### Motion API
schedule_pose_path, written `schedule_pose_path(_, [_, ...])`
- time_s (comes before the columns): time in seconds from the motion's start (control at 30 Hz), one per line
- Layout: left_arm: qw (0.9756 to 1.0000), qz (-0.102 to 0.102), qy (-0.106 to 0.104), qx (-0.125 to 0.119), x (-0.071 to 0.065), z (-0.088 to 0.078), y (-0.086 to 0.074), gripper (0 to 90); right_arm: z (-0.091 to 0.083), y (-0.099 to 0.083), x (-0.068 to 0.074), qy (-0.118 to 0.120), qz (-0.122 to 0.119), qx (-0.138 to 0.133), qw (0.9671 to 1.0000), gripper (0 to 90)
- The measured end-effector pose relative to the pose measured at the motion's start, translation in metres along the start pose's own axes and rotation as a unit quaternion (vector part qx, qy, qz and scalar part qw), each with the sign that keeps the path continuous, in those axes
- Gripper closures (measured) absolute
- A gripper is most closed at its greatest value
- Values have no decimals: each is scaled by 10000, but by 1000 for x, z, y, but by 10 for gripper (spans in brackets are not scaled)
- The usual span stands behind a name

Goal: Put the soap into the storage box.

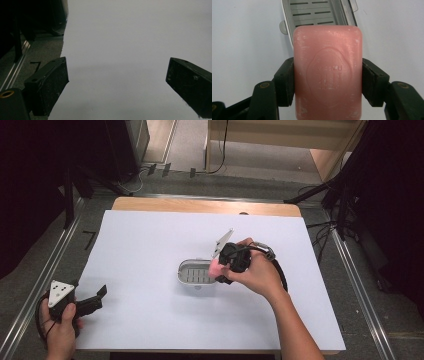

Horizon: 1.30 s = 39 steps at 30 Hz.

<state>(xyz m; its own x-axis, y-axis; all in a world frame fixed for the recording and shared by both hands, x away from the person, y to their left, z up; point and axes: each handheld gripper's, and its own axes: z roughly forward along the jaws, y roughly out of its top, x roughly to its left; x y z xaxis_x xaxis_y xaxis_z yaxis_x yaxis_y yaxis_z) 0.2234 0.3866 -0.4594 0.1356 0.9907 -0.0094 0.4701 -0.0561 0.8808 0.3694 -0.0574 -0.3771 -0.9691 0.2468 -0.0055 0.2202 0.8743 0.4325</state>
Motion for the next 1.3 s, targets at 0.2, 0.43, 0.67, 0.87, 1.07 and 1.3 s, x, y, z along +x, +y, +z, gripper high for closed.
schedule_pose_path(0.2, [10000,10,-1,4,0,0,0,49,5,7,1,58,-58,6,10000,385])
schedule_pose_path(0.43, [10000,-3,-10,-3,0,0,0,48,9,16,3,94,-122,3,9999,385])
schedule_pose_path(0.67, [10000,17,-22,-1,0,0,0,48,14,24,4,147,-228,-16,9996,385])
schedule_pose_path(0.87, [10000,33,-25,7,0,0,0,48,20,29,6,201,-294,-9,9994,385])
schedule_pose_path(1.07, [10000,35,-27,6,0,0,0,49,26,36,6,215,-400,-21,9990,385])
schedule_pose_path(1.3, [10000,40,-28,8,0,0,0,50,32,46,6,286,-510,17,9983,385])
